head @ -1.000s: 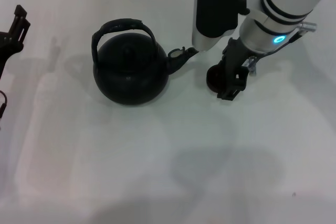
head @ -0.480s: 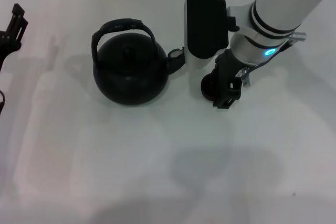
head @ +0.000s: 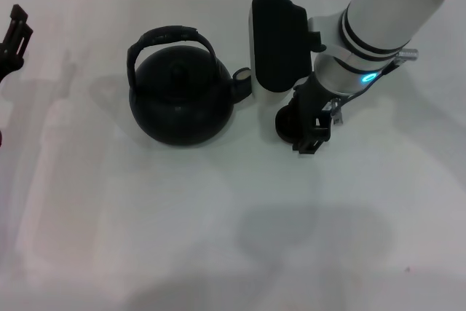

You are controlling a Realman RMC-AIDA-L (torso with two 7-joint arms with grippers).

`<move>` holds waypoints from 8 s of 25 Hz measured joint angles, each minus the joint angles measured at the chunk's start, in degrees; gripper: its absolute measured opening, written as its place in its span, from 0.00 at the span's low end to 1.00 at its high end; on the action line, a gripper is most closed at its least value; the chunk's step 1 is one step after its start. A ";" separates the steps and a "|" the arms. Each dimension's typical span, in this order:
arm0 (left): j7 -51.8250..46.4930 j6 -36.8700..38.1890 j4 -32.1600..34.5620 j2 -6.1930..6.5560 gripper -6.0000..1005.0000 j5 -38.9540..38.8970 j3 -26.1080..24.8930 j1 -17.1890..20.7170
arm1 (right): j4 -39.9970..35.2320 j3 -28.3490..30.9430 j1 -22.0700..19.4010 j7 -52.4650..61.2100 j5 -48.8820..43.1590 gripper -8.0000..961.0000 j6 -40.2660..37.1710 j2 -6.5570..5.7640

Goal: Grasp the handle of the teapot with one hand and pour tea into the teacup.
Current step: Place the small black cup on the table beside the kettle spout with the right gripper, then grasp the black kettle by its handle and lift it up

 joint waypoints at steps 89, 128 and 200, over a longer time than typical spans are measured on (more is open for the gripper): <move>0.17 4.36 -1.57 -0.09 0.75 1.29 -0.57 1.54 | 15.25 54.40 -29.29 -37.77 57.92 0.88 -19.41 -0.79; 0.49 14.64 -1.47 -0.09 0.75 15.56 2.46 10.72 | 42.84 68.24 -24.92 -101.05 99.82 0.88 -22.45 -0.64; 1.50 -0.12 -2.04 -0.03 0.14 23.81 1.41 -3.36 | 44.52 70.58 -24.36 -99.62 100.83 0.88 -22.02 -0.26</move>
